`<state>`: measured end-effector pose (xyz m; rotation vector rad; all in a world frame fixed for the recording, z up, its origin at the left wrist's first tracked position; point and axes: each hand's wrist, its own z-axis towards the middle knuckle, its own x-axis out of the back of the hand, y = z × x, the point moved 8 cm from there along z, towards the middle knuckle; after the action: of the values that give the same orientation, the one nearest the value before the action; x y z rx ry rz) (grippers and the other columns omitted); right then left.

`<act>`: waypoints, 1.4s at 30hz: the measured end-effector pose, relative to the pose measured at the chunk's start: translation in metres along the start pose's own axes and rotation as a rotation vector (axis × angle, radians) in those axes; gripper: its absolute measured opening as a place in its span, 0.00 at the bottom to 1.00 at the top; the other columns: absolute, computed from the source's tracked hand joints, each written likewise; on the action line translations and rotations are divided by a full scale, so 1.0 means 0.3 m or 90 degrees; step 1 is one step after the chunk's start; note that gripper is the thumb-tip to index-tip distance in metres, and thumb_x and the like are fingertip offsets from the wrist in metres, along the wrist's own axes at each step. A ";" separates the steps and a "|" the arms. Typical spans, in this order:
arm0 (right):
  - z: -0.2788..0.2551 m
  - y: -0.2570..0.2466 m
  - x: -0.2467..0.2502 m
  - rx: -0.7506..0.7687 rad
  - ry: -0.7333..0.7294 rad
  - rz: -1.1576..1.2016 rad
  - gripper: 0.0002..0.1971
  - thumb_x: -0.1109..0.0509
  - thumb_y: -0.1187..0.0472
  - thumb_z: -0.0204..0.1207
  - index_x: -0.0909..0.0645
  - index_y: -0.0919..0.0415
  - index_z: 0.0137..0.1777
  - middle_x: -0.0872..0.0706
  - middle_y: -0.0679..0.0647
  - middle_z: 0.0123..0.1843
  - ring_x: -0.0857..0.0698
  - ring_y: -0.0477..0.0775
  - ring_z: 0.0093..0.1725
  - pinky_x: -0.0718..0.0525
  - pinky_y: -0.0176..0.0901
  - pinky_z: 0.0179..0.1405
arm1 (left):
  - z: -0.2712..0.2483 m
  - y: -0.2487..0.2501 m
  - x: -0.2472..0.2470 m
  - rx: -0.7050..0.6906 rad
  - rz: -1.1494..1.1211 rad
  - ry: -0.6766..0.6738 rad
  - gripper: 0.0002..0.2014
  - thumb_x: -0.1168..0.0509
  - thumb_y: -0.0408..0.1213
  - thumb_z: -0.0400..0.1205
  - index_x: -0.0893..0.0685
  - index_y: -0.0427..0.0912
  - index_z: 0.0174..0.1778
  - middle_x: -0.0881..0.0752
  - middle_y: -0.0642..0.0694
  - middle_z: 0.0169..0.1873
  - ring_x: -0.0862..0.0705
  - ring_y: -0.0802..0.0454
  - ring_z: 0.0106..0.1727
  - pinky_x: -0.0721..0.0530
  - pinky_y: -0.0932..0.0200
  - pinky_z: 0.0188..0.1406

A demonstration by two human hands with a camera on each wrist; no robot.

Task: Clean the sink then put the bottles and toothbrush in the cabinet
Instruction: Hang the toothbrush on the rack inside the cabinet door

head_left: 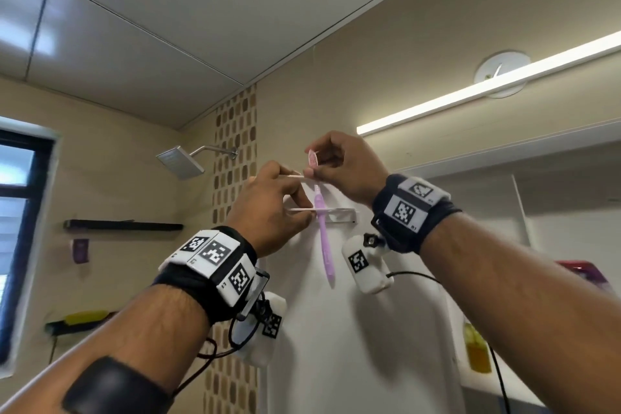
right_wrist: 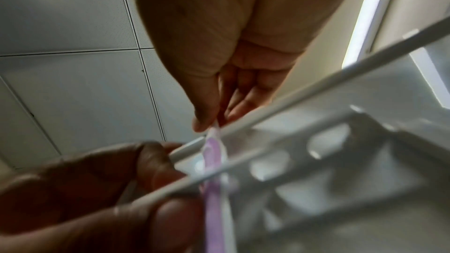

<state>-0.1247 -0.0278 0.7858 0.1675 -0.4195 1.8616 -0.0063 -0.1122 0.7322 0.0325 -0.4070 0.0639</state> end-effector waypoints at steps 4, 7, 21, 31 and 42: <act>-0.055 0.013 -0.005 0.055 0.045 -0.030 0.12 0.17 0.55 0.69 0.13 0.52 0.50 0.09 0.45 0.45 0.10 0.41 0.46 0.09 0.47 0.52 | -0.004 0.004 0.001 0.005 -0.007 0.003 0.07 0.21 0.47 0.73 0.11 0.53 0.41 0.23 0.58 0.56 0.21 0.57 0.59 0.19 0.54 0.60; -0.084 0.007 -0.017 0.122 0.085 -0.065 0.08 0.19 0.51 0.69 0.12 0.53 0.42 0.12 0.45 0.44 0.13 0.45 0.45 0.11 0.50 0.48 | -0.004 0.006 -0.001 0.009 -0.015 -0.002 0.11 0.21 0.43 0.73 0.10 0.54 0.50 0.23 0.57 0.55 0.20 0.60 0.57 0.18 0.56 0.60; -0.107 0.000 -0.026 0.149 0.135 -0.045 0.01 0.24 0.60 0.73 0.13 0.54 0.42 0.15 0.44 0.45 0.15 0.45 0.44 0.14 0.47 0.48 | -0.002 0.001 -0.006 0.032 -0.024 -0.029 0.07 0.21 0.44 0.73 0.12 0.52 0.42 0.24 0.57 0.57 0.21 0.61 0.61 0.19 0.53 0.65; -0.083 -0.016 -0.044 0.102 0.003 -0.133 0.13 0.20 0.52 0.71 0.13 0.53 0.54 0.15 0.49 0.54 0.14 0.49 0.52 0.12 0.52 0.57 | -0.001 0.006 -0.004 0.022 0.036 -0.093 0.14 0.25 0.45 0.77 0.12 0.51 0.59 0.27 0.50 0.64 0.22 0.51 0.61 0.22 0.56 0.65; -0.181 -0.106 -0.068 -0.002 0.064 -0.264 0.16 0.33 0.50 0.79 0.18 0.55 0.63 0.17 0.50 0.63 0.19 0.48 0.58 0.19 0.44 0.61 | -0.153 -0.002 0.023 -0.031 0.137 -0.186 0.36 0.25 0.46 0.77 0.31 0.60 0.81 0.58 0.45 0.87 0.33 0.44 0.82 0.34 0.59 0.76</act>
<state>-0.0831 -0.0175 0.7355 0.1459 -0.2927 1.4547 0.0183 -0.1103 0.6927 -0.0510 -0.7032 0.2633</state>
